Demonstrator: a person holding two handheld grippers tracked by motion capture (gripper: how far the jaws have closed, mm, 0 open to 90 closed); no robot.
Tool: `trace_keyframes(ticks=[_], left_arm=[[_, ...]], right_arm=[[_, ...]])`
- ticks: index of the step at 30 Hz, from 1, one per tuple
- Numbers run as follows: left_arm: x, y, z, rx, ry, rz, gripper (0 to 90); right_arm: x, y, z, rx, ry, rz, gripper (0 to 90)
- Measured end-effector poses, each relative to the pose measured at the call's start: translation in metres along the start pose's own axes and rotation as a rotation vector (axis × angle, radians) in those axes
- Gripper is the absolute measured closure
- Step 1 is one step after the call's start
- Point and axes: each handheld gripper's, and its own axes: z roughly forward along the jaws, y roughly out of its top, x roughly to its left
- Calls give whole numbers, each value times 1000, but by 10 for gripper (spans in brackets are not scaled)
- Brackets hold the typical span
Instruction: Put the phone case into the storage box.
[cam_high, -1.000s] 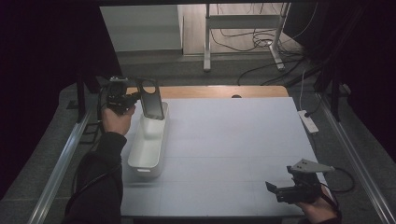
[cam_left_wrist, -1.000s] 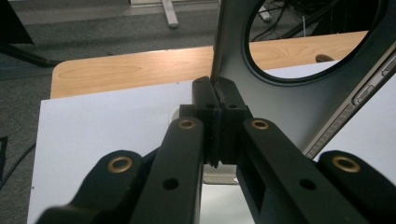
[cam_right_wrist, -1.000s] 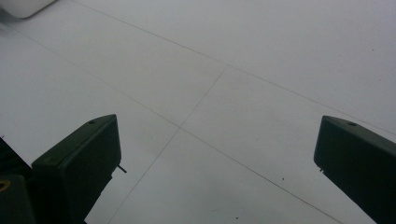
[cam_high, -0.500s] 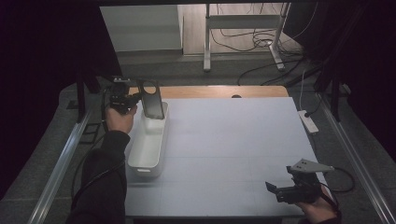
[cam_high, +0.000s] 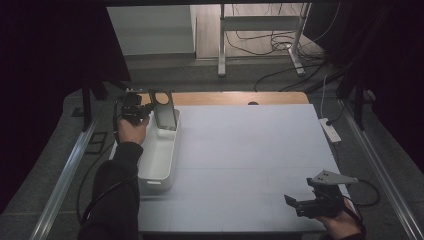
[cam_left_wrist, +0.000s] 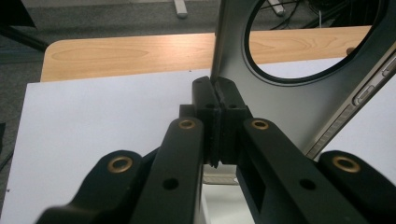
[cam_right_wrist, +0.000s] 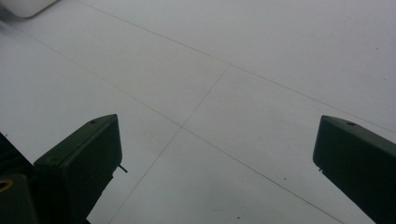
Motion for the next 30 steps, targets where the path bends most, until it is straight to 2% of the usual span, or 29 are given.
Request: trace_keyframes(ticks=[11,24,26,30], left_arm=[[1,-6,11,20,2,-2,889],[0,-9,20,45,30,13,885],[1,-9,21,41,33,9,867],[3,-9,20,37,10,1,804]], right_arm=[[0,0,0,-3,6,0,17],[0,0,0,2,5,-3,19],[0,0,-1,0,6,-2,18],[0,0,-1,0,6,-4,18]])
